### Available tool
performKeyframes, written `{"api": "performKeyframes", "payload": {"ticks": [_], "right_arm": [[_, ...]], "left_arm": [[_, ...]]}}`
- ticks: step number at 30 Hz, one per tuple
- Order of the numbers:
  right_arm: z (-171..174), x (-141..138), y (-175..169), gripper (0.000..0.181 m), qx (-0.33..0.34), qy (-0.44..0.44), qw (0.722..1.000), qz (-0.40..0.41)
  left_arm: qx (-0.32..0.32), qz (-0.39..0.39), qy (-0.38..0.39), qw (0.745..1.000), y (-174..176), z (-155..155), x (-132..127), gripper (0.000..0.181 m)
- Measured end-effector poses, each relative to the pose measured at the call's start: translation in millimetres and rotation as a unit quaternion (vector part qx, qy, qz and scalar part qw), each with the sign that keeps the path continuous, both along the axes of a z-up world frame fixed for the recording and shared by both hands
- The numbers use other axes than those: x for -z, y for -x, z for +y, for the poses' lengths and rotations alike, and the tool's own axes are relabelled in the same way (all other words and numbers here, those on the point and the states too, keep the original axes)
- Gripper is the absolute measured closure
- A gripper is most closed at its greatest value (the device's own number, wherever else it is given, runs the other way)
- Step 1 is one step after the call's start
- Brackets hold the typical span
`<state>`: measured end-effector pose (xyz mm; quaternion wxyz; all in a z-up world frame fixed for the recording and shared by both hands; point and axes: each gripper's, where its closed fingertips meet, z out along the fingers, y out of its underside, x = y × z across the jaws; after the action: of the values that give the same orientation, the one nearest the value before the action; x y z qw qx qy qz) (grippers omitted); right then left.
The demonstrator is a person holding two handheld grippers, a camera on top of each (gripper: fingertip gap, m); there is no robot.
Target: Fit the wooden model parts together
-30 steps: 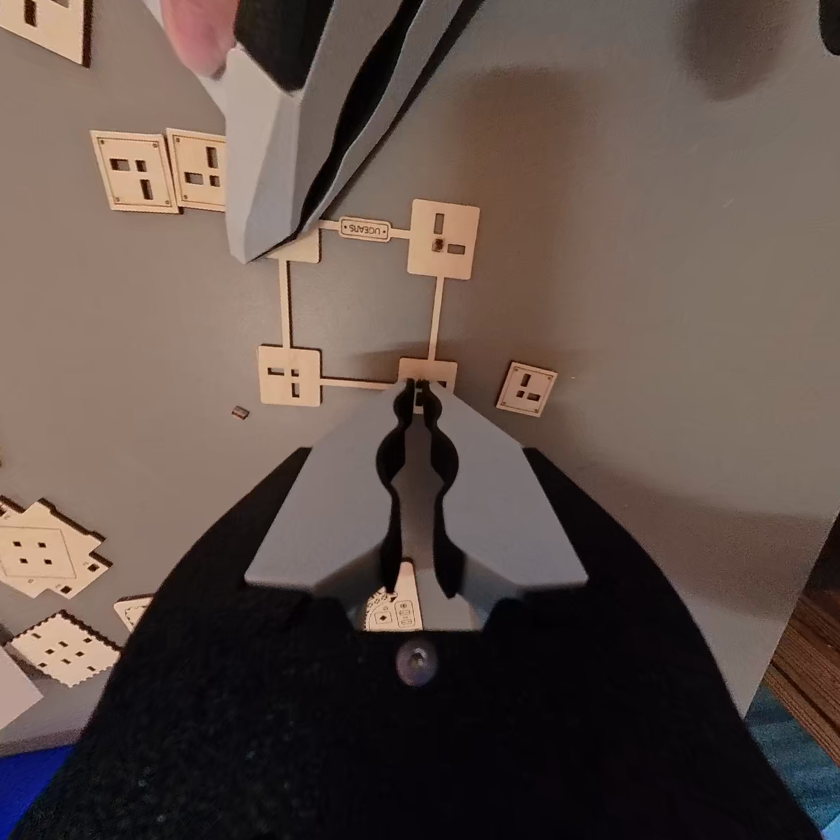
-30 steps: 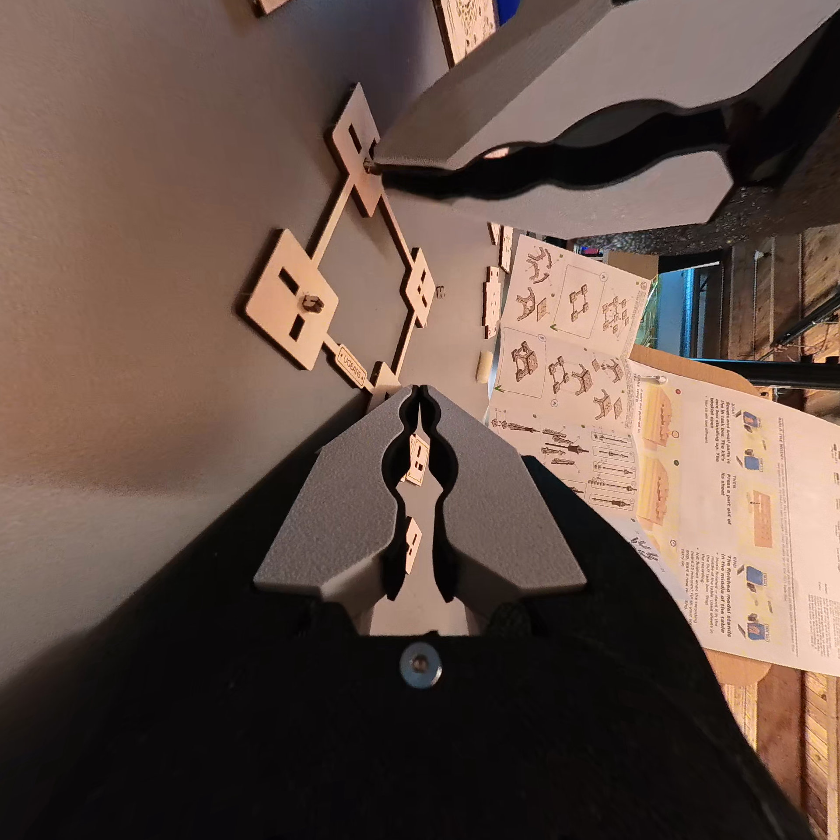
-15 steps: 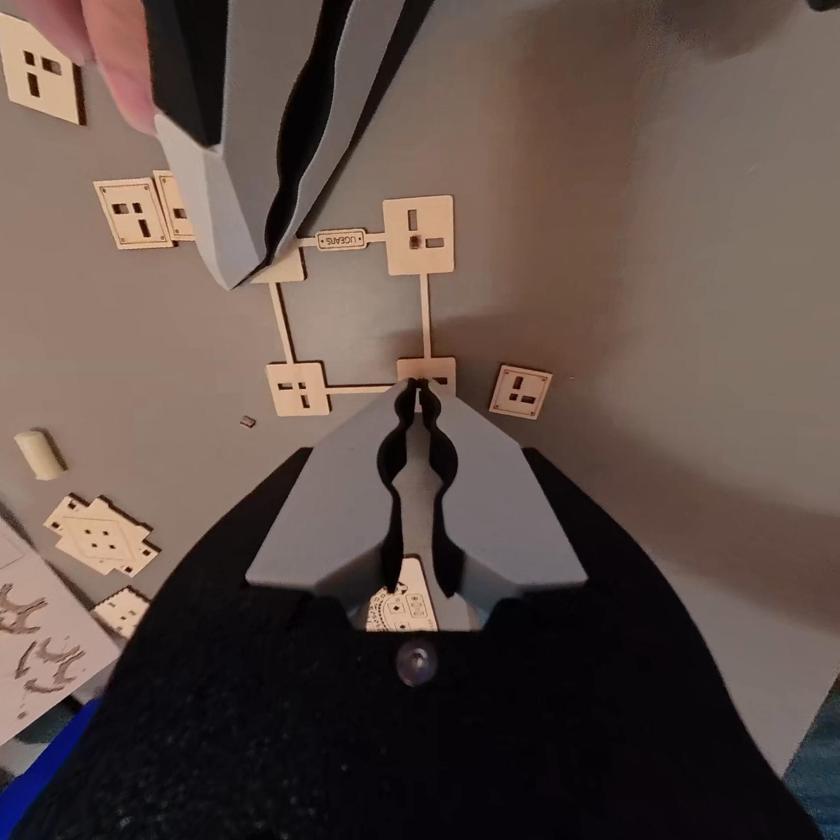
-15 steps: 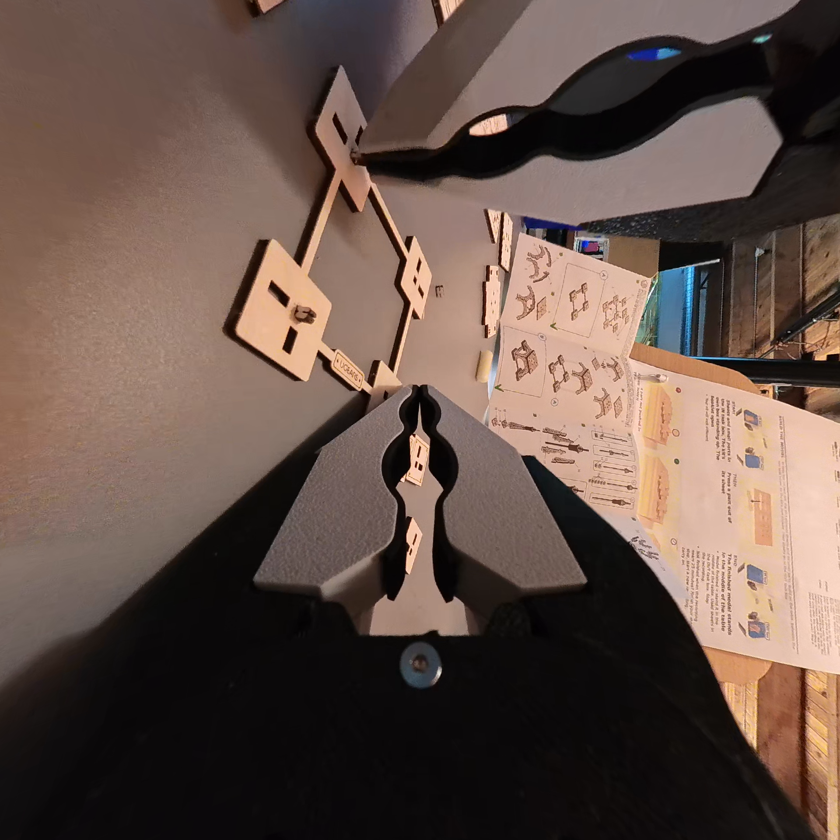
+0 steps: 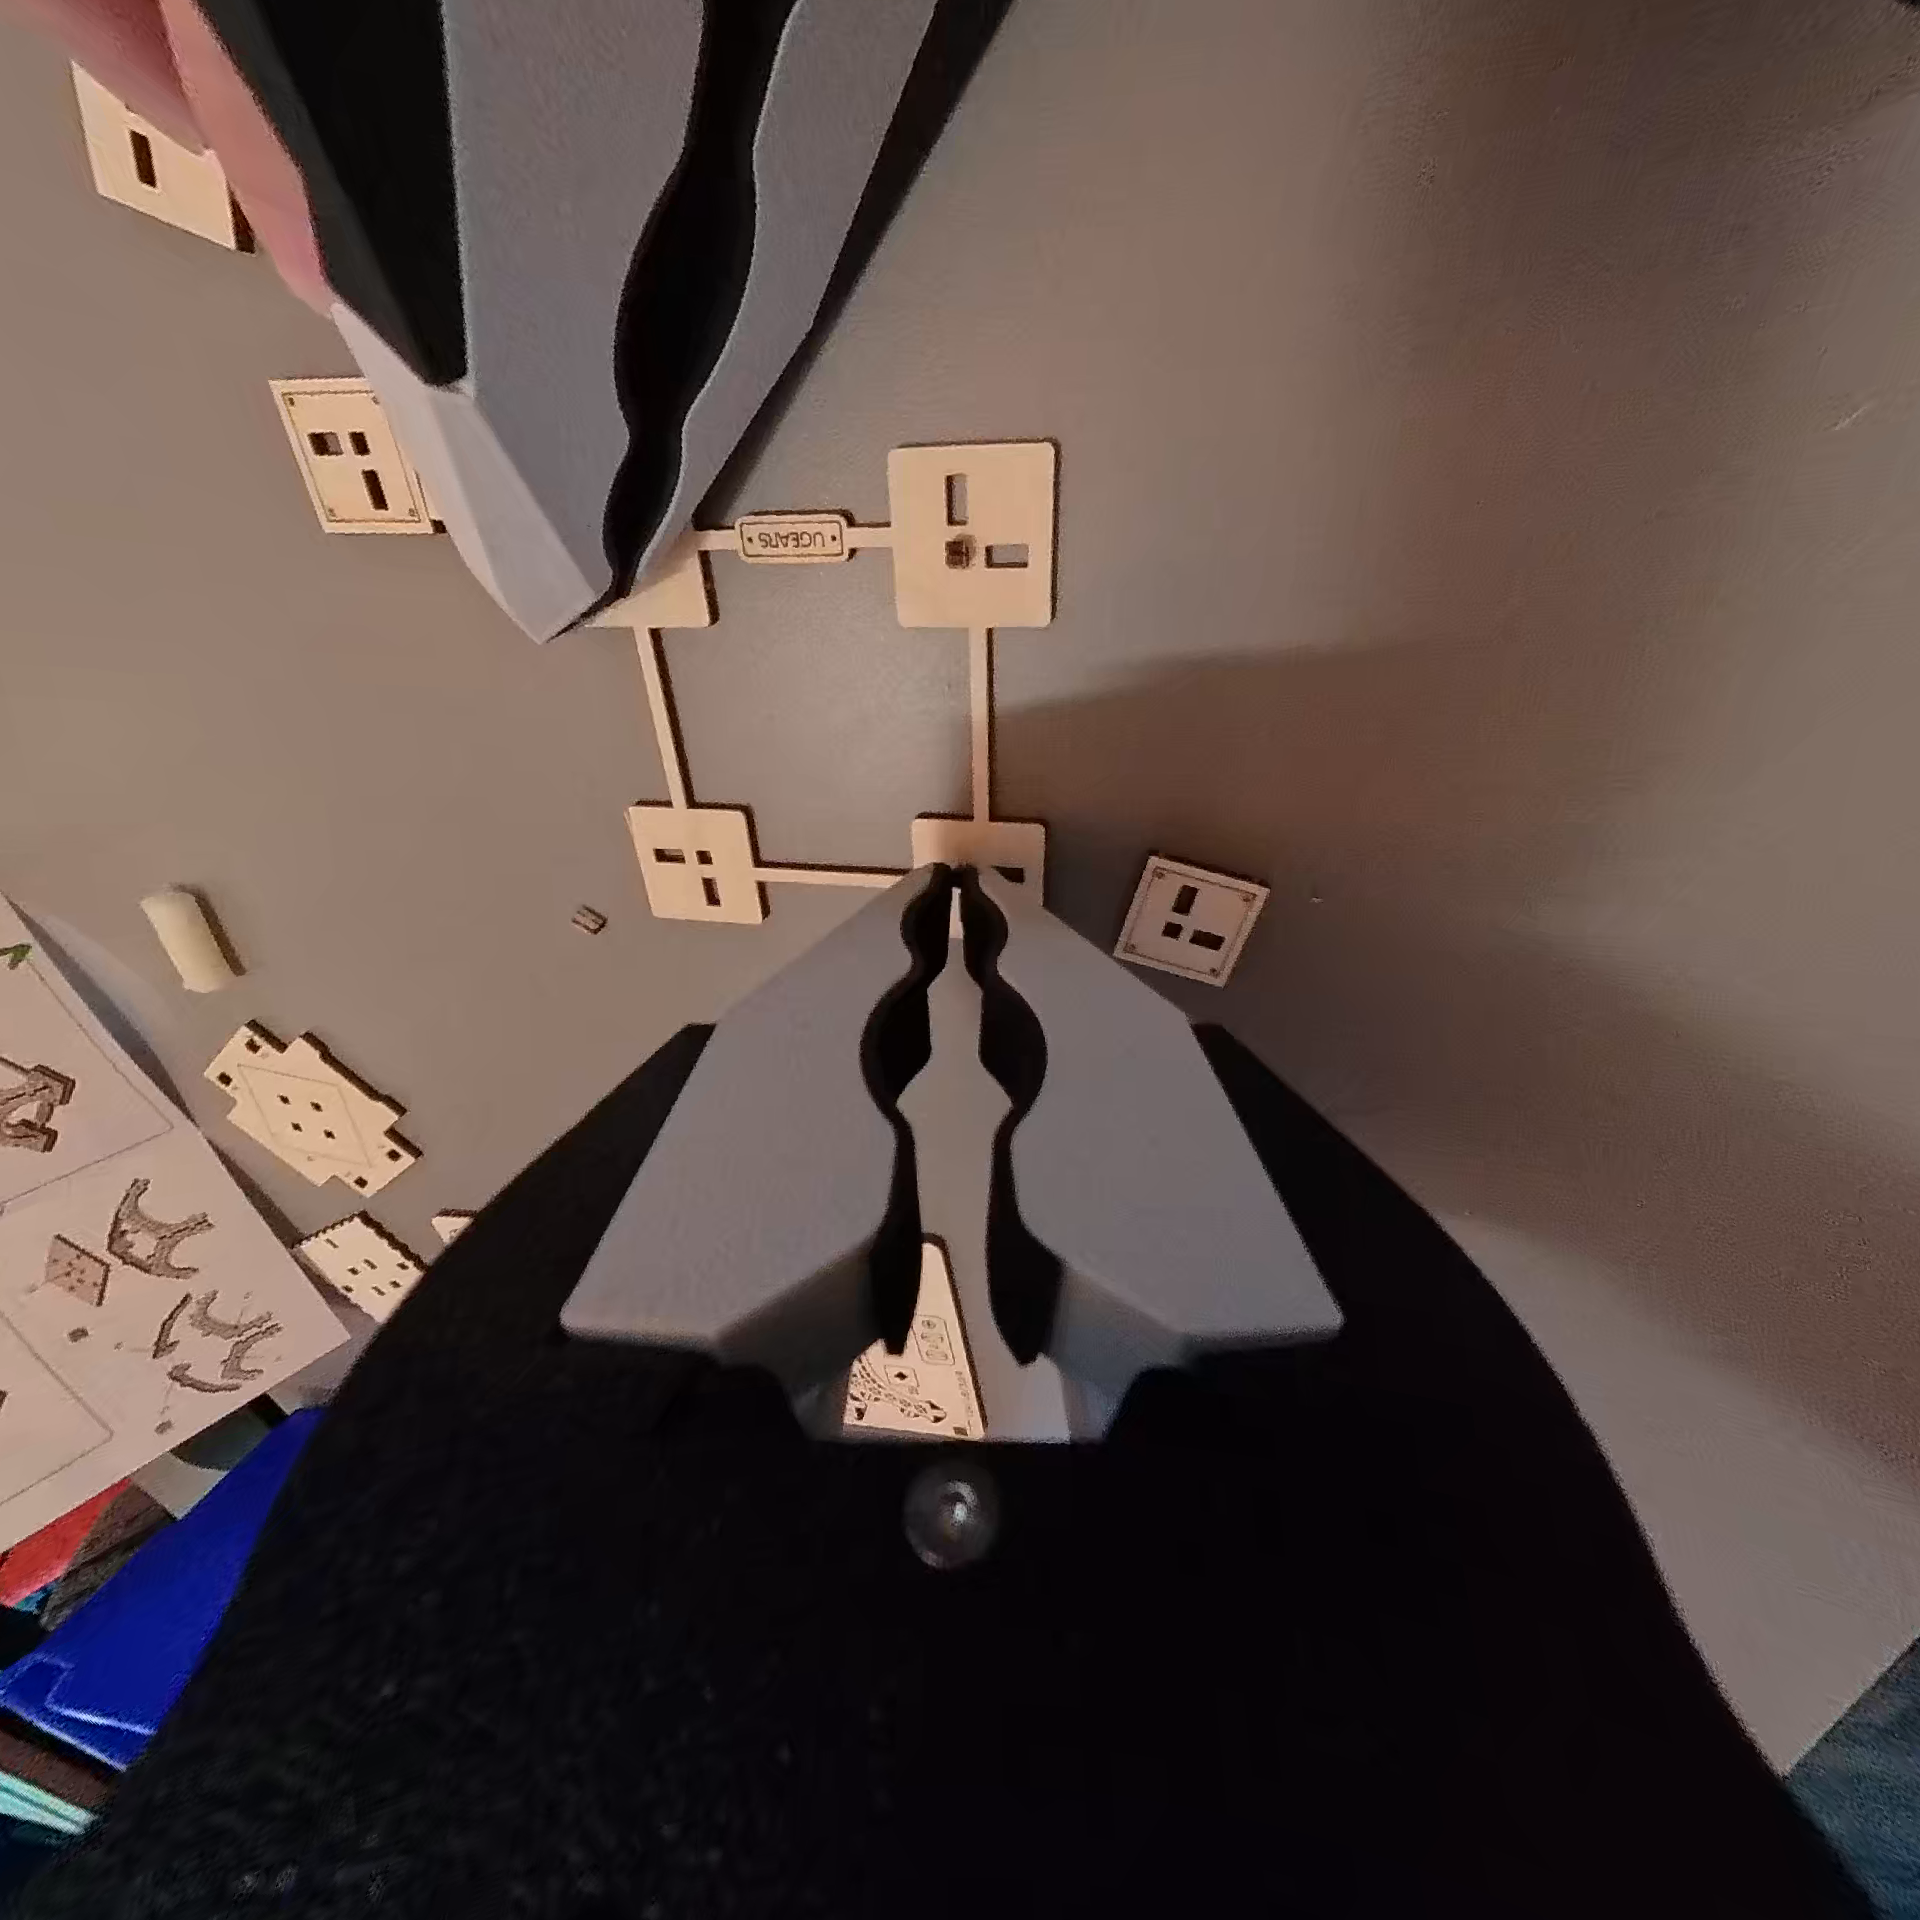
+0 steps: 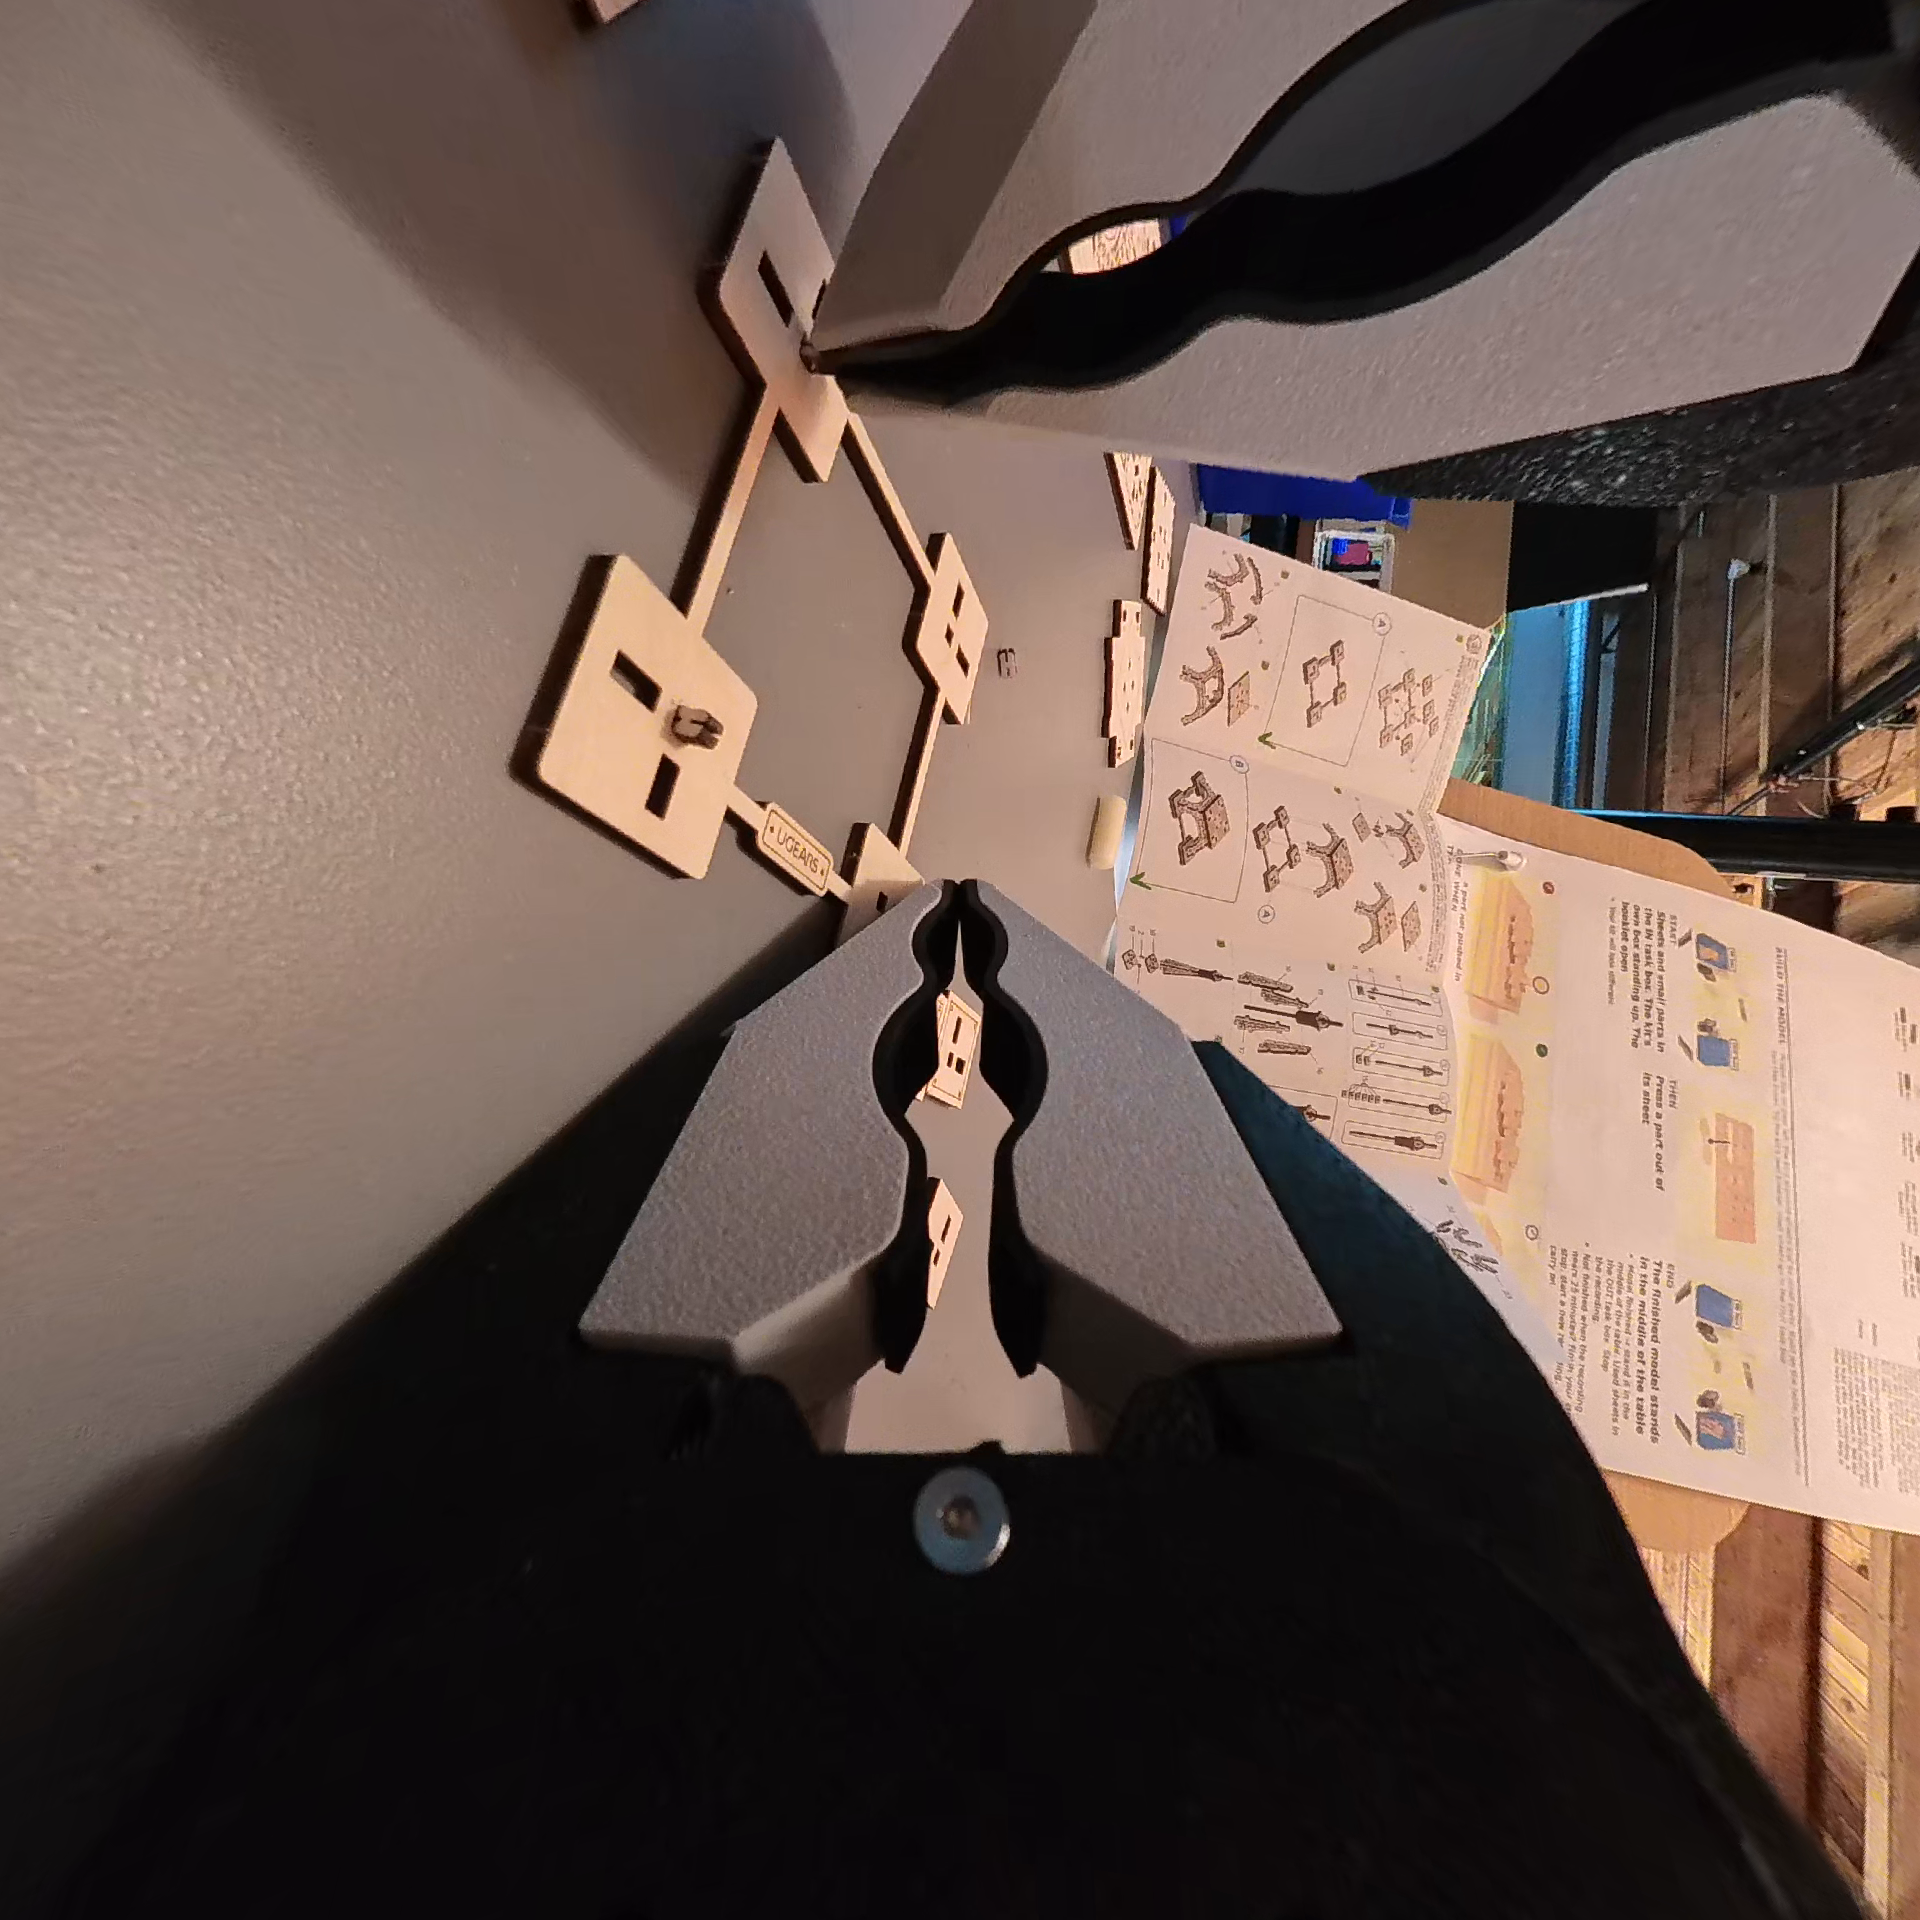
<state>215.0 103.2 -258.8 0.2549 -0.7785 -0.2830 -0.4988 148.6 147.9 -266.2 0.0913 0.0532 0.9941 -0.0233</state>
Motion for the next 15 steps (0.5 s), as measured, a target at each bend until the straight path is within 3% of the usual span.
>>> {"api": "performKeyframes", "payload": {"ticks": [8,13,15], "right_arm": [[0,0,-1,0.181,0.0,0.002,1.0,-0.002],[0,0,-1,0.181,0.0,0.007,1.0,-0.007],[0,0,-1,0.181,0.0,0.006,1.0,-0.007]], "left_arm": [[-0.012,0.009,0.0,1.0,0,0,0,0.181],[-0.036,0.019,0.051,0.998,-1,0,-7,0.173],[-0.051,0.026,0.07,0.996,-2,2,-15,0.177]]}}
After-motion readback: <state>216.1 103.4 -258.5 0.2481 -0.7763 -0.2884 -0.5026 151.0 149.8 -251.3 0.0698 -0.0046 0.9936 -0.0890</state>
